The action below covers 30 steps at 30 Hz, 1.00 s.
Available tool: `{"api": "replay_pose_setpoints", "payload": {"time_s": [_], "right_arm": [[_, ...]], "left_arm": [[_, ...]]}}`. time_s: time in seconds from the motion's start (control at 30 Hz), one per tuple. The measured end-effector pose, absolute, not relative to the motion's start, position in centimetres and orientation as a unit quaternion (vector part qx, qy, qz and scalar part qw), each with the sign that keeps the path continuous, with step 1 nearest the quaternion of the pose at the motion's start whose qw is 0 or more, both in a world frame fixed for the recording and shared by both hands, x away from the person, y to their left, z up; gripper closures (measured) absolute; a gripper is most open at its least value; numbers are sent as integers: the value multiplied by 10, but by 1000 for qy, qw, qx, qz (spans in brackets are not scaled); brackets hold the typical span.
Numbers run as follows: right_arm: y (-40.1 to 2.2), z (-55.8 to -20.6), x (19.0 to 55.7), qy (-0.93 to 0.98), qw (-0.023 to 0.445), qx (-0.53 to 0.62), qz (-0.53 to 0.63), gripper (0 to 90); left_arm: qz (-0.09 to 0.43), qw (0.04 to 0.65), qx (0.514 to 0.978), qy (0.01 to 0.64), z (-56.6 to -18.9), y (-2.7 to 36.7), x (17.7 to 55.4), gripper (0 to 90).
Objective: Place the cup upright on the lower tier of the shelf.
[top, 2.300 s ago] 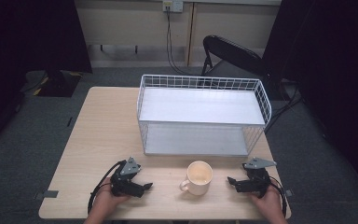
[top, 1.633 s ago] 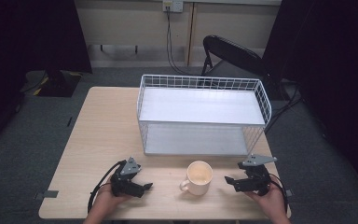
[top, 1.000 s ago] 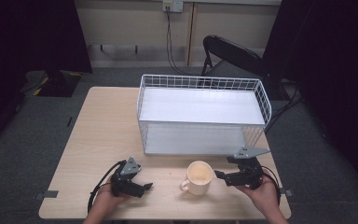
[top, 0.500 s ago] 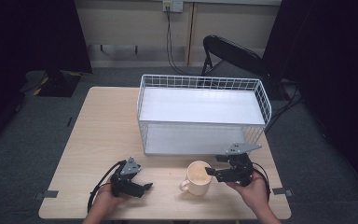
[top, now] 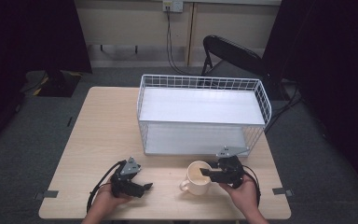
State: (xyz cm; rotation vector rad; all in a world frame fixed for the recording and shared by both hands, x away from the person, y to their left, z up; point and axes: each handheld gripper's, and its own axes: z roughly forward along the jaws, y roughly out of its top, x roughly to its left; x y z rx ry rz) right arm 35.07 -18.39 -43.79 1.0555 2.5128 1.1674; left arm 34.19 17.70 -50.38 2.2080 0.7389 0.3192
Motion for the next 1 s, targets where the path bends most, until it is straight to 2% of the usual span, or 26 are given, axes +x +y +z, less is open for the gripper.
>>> {"api": "replay_pose_setpoints", "payload": {"time_s": [0.17,0.23,0.47,0.77,1.0], "right_arm": [[-182,-442,355,841,74,369,388,680],[-180,-443,356,844,76,372,378,737],[-178,-442,354,849,112,367,364,812],[-190,-441,352,828,131,375,395,824],[-207,-433,355,792,173,401,426,824]], "left_arm": [[125,385,867,290,-504,177,342,137],[125,385,867,290,-504,177,342,137],[125,385,867,290,-504,177,342,134],[125,385,867,289,-504,177,342,133],[125,385,867,289,-504,177,342,133]]}}
